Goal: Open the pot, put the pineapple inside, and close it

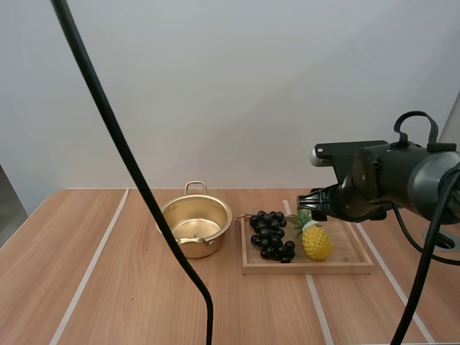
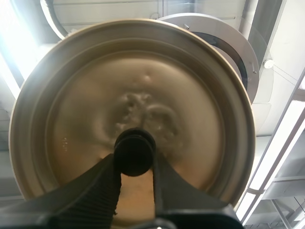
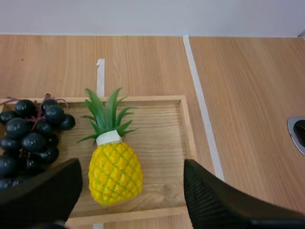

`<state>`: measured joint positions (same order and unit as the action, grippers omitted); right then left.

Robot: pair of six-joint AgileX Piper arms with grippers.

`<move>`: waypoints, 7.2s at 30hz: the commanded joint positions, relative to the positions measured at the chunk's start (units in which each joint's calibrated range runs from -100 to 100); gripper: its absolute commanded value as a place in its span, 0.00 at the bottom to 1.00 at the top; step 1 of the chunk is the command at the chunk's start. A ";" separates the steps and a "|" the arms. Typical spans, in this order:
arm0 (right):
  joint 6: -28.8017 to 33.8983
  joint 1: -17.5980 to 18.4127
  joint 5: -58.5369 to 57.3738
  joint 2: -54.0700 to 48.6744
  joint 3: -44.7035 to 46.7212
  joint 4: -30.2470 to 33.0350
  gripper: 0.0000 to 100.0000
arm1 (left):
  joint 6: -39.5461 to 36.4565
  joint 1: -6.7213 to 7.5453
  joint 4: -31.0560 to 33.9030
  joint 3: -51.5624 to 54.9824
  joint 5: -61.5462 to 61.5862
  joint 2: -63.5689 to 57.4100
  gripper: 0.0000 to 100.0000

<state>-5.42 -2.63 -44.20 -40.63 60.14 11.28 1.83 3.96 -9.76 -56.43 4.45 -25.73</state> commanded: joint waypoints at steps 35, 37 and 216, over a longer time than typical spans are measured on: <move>-2.73 3.98 11.54 19.55 -0.46 -1.10 1.00 | 0.21 0.19 -0.18 0.24 0.47 -0.26 0.00; -2.53 4.37 12.40 19.97 -0.46 -1.10 1.00 | 0.21 0.19 -0.18 0.24 0.47 -0.26 0.00; -2.41 27.80 0.19 46.42 -34.14 15.01 0.00 | 0.21 0.19 10.09 0.24 23.57 -0.26 0.00</move>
<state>-7.90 25.47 -42.47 6.20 26.21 26.20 1.90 3.96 0.00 -56.43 27.69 -25.73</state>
